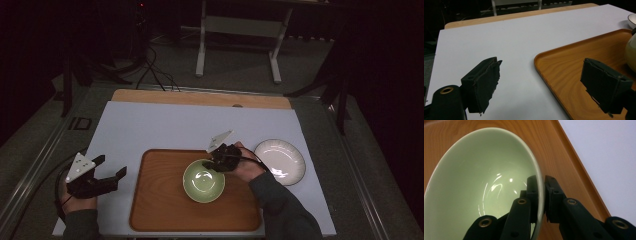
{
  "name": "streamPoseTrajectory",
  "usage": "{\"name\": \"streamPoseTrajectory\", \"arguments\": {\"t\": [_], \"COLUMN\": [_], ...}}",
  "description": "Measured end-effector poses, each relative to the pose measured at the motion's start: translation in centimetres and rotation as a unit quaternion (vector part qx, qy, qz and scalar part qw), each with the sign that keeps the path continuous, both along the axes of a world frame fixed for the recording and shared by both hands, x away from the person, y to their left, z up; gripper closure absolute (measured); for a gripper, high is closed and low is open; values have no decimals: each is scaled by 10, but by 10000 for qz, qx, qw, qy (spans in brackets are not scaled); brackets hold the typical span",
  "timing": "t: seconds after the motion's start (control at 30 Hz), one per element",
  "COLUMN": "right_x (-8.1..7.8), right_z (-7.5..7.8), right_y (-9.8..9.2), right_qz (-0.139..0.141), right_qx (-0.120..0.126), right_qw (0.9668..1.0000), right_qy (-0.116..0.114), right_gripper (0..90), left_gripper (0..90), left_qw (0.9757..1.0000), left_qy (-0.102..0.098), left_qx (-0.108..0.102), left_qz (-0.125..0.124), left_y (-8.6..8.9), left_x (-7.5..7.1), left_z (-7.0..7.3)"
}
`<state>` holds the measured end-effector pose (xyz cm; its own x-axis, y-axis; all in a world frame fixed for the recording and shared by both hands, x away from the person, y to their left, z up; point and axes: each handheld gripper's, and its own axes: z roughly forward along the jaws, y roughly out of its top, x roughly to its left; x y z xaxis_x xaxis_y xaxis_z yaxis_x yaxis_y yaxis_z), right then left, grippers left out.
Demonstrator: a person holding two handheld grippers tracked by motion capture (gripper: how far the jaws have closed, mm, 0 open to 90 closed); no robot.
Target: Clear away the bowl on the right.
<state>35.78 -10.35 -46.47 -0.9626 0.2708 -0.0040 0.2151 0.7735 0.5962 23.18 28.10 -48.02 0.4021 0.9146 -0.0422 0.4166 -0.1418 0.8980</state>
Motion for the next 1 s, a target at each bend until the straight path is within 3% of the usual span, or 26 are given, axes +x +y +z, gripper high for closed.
{"name": "streamPoseTrajectory", "arguments": {"t": [0.6, 0.83, 1.0], "right_x": [0, 0, 3], "right_z": [-8, -10, -14], "right_y": [2, 4, 4], "right_qz": [14, -24, -32], "right_qx": [-40, -249, -297], "right_qw": [9999, 9997, 9996], "right_qy": [166, -17, 5], "right_gripper": [831, 835, 832], "left_gripper": [153, 153, 153], "left_qw": [10000, 10000, 10000], "left_qy": [-2, -3, -4], "left_qx": [-3, -1, 2], "left_qz": [-5, -4, -3], "left_y": [0, 0, 0], "left_x": [0, 0, 0], "left_z": [0, 0, 0]}}
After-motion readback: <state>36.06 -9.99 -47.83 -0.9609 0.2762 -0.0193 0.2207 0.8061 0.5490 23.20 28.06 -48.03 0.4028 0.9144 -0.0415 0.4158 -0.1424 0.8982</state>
